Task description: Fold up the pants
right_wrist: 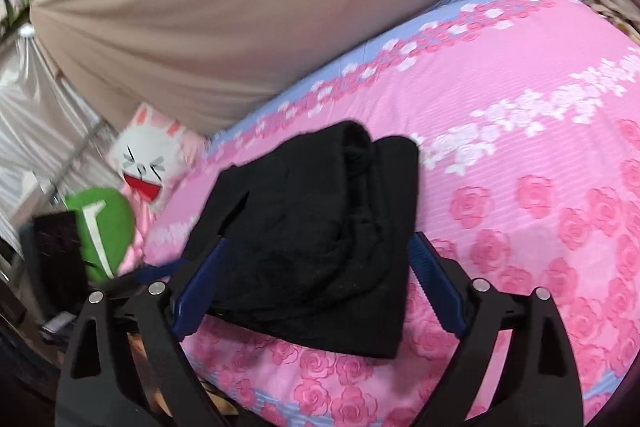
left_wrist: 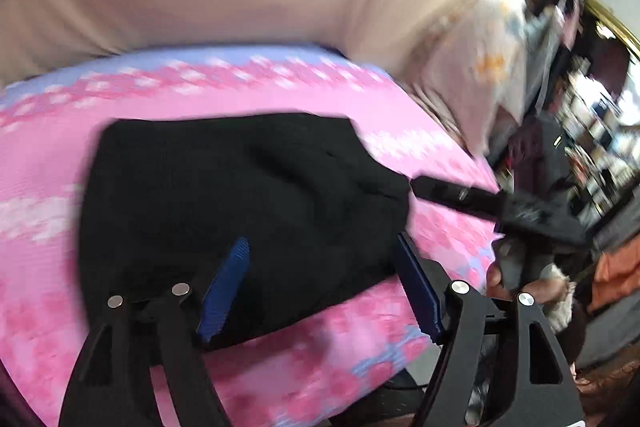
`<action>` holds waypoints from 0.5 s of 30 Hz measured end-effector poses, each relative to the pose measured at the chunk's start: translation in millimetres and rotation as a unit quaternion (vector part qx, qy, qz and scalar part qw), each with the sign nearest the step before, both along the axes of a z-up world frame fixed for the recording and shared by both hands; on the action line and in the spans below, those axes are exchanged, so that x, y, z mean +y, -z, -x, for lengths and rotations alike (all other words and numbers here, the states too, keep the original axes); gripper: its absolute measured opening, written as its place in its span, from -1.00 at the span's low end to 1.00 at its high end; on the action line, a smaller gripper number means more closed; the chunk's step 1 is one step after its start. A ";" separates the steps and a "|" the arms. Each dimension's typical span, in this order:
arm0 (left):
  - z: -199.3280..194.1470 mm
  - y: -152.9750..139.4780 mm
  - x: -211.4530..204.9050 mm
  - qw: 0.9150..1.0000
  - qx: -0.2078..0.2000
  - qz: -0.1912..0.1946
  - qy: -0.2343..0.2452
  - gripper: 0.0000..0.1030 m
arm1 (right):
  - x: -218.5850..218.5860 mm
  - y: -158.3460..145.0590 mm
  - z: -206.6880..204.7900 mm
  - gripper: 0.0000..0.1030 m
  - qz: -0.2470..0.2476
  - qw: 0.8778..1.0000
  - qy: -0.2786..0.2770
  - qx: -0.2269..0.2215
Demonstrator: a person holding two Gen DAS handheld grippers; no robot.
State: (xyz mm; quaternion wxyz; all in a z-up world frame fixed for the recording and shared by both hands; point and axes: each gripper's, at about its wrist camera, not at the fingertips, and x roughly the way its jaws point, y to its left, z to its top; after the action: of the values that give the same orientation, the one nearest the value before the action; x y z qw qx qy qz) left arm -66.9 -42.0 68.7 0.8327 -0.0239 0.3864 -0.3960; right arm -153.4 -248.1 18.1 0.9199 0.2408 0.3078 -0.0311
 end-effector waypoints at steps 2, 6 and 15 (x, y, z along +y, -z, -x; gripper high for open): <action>-8.1 -1.6 32.1 0.999 0.006 -0.001 -0.043 0.39 | 5.6 11.9 -14.9 0.59 -0.004 1.000 -0.012 0.011; -28.6 7.3 79.8 0.992 0.026 -0.012 -0.121 0.39 | 25.8 11.8 -36.6 -0.37 0.020 0.999 -0.020 0.023; -46.9 1.0 130.7 0.980 0.015 -0.015 -0.198 0.39 | 97.2 -94.9 -28.6 -0.59 0.020 0.985 -0.105 -0.136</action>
State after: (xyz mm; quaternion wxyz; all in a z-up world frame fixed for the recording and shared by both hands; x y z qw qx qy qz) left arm -20.0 88.8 67.7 0.8887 -0.0932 0.3927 -0.2173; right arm -124.8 -150.9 113.1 0.9559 0.1911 0.2031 0.0922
